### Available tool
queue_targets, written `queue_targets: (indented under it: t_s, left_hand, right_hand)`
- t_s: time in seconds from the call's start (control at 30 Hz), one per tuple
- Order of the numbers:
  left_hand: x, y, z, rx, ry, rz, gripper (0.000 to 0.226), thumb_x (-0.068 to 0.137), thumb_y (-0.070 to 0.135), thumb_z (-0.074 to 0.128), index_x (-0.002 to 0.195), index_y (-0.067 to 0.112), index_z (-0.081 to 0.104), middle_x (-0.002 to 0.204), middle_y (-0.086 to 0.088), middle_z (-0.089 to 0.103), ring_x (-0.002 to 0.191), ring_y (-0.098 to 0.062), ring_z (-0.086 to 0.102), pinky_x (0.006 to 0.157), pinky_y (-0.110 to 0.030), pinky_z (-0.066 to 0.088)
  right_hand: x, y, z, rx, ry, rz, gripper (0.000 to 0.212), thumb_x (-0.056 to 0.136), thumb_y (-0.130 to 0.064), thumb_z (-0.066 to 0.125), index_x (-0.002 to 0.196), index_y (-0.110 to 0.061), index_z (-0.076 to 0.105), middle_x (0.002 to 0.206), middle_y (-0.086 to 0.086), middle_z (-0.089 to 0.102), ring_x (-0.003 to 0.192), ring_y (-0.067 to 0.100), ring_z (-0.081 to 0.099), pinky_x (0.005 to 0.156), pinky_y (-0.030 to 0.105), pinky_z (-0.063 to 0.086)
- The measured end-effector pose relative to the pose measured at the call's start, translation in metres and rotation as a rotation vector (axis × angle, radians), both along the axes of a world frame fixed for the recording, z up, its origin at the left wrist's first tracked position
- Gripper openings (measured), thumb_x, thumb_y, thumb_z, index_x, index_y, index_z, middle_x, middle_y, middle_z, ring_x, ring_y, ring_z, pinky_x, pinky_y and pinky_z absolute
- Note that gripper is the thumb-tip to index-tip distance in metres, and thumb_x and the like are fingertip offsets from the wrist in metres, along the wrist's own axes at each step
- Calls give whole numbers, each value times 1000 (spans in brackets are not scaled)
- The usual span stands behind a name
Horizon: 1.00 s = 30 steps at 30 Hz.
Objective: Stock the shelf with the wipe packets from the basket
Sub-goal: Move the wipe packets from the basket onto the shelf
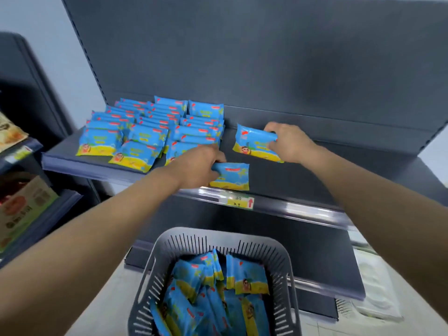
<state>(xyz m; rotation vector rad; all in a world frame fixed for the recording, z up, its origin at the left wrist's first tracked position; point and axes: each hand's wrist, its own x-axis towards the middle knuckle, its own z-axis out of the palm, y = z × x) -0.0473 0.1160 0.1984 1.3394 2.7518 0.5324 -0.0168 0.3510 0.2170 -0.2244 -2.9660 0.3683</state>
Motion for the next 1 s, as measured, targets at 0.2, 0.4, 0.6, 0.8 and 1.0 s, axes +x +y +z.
queue_targets:
  t_s: [0.2,0.4,0.6,0.8,1.0]
  left_hand:
    - [-53,32,3,12,-41,-3,28,81,2,55,101,20,65,101,-5,55,99,-27,52,89,-41,42]
    - [-82,68,-20,-72,-69,-47,26,85,10,58,108,19,62,104,-6,54,100,-26,51,81,-36,45]
    - [-109,99,-37,-39,-22,56,29,83,4,54,107,18,61,108,-3,54,103,-23,47,74,-27,32]
    - [-143,117,-44,-18,-5,126,29,82,1,56,109,9,58,112,-10,52,107,-24,44,75,-21,27]
    - [-178,132,-47,-34,29,170,25,81,3,58,105,8,58,109,-11,53,107,-26,45,82,-28,34]
  right_hand:
    - [-54,16,-5,-29,-40,-117,27,86,-11,57,112,-18,57,111,12,60,98,31,55,75,35,44]
    - [-83,39,-18,-68,-88,-153,33,82,2,53,110,-14,60,112,11,59,99,28,57,78,34,48]
    - [-122,64,-30,-145,-49,-121,26,80,3,58,101,-13,60,109,10,60,95,27,58,78,35,51]
    - [-166,81,-46,-284,11,-124,20,80,-1,65,93,-15,60,108,12,60,84,25,60,77,37,54]
    - [-197,91,-67,-359,94,-136,31,83,-5,64,111,-15,59,113,11,57,89,23,58,79,32,50]
